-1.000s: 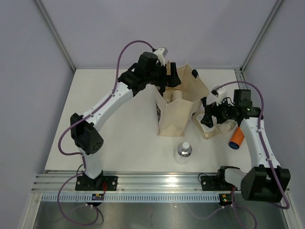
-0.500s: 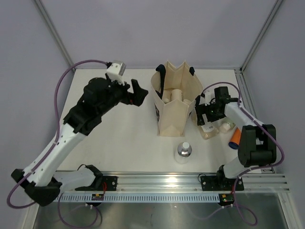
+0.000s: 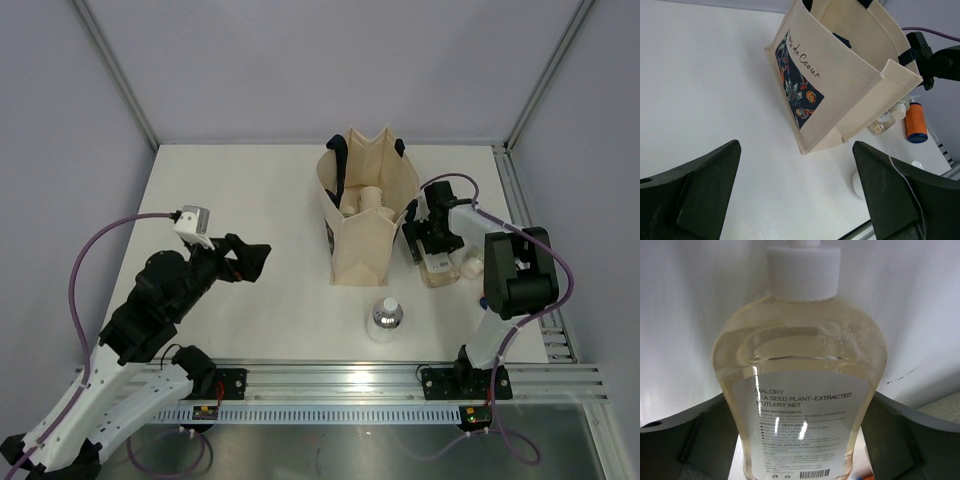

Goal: Place the personal care products into the canvas bag

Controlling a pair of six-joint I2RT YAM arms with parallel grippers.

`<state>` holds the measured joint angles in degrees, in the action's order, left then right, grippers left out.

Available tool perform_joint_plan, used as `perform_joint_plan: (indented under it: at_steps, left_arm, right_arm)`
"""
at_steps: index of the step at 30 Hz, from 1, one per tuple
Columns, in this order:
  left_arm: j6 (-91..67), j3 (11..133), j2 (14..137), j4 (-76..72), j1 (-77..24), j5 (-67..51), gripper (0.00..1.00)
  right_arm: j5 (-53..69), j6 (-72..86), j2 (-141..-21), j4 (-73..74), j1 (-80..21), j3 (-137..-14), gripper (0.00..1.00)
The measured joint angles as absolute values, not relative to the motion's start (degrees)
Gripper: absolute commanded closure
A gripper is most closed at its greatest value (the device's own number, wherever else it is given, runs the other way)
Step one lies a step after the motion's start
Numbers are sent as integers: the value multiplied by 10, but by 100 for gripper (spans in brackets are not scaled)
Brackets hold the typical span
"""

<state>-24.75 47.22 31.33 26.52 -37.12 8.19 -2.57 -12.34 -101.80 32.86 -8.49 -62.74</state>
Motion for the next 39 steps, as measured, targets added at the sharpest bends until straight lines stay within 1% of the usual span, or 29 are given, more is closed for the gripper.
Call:
perform_joint_plan:
  at_steps: [1,2,3,4,5,7,8,16,21,25,31,34,36,39]
  left_arm:
    - [-249,472,309,265,-371,84,1]
    - [-251,472,307,264,-371,87,1]
    - [-252,472,307,263,-371,88,1]
    - [-254,472,308,263,-371,88,1]
    - [-255,472,309,263,-371,88,1]
    - [-260,471,309,260,-371,87,1]
    - [-262,469,309,258,-371,87,1]
    - [-279,446,309,250,-371,76,1]
    - [-286,444,309,243,-371,67,1]
    - [-291,438,305,224,-371,54,1]
    - [-296,425,301,209,-371,38,1]
    - [-299,425,300,209,-371,34,1]
    - [-299,425,300,208,-371,32,1]
    - [-299,425,301,207,-371,26,1]
  right_arm:
    - [-26,-123,-1021,331,-85,-632,19]
    - [-25,-122,-1024,333,-84,-636,26]
    - [-25,-122,-1026,333,-84,-638,35]
    - [-23,-122,-1027,335,-82,-641,47]
    - [-18,-122,-1029,338,-79,-644,73]
    - [15,-122,-1029,349,-62,-648,93]
    - [36,-121,-1029,356,-50,-651,100]
    - [240,-127,-1005,413,77,-653,100]
    - [380,-112,-939,422,115,-655,100]
    - [471,-75,-882,423,136,-679,100]
    - [559,55,-789,313,136,-703,100]
    - [572,111,-762,270,124,-733,100]
    - [569,128,-761,258,102,-771,100]
    - [544,134,-781,258,28,-856,100]
